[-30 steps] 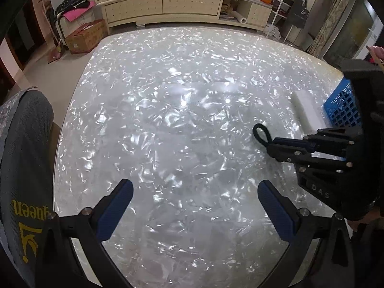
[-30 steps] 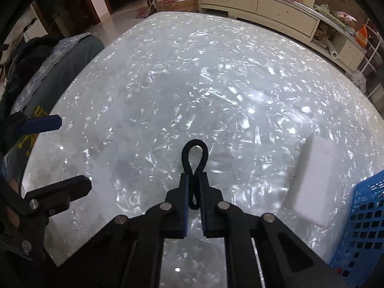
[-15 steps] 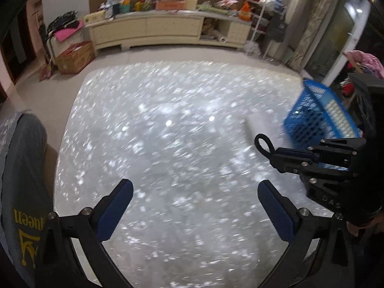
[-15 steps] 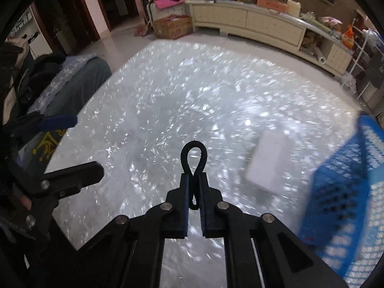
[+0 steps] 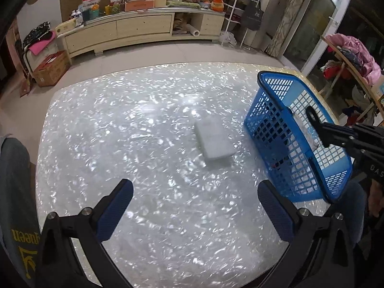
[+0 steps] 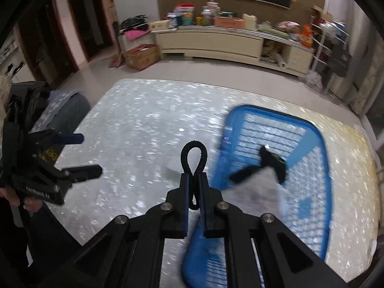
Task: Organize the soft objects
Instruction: 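Carry the black rubber ring into the basket and open the right tool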
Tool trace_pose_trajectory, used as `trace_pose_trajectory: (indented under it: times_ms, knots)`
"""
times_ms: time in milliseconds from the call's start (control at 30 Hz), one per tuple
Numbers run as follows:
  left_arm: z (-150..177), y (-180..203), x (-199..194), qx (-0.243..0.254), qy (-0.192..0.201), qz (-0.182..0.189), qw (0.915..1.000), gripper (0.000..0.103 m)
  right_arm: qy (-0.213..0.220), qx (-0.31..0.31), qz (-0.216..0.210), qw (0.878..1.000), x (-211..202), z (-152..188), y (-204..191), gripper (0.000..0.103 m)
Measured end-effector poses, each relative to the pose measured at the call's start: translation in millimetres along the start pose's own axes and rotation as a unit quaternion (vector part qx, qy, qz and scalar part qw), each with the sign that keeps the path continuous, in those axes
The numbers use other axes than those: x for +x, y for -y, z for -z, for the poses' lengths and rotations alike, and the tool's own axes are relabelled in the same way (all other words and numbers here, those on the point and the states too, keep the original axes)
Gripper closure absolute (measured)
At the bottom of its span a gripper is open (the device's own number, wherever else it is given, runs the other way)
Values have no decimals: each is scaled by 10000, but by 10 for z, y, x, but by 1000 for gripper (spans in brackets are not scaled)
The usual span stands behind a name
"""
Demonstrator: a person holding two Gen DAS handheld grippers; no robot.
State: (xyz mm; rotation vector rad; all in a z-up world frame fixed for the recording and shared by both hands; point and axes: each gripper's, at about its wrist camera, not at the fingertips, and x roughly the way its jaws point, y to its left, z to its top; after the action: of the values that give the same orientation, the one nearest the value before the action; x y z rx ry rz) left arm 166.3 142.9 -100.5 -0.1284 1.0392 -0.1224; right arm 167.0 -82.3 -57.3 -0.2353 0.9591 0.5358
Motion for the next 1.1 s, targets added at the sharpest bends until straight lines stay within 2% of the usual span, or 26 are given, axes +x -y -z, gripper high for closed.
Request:
trace_pose_trajectory:
  times_ms: [267,567,700,867,1000,1100]
  knots:
    - [-161,313,429,156,-281,-96,9994,0,-227,503,299,9980,115,254,511,96]
    - [-346,359,972,-65,-547,-203,9983,0,-383,811,238,9957,175,353,794,96]
    - [-438,342,1238,-149,-661,-252,9974,0,-472,803,162,9955,234,372,791,96]
    - [-529,406,1583,82,-775,-543,9955,0,-570,831,111,9949,317,367,827,96]
    - [-563,375,1814,48,-900,-664,9937,0,-591,828,42,9948,339,351,777,96]
    - [-571,357,1945,1,-950,-644,9934,0,-587,867,-7,9945,293,341,783,96]
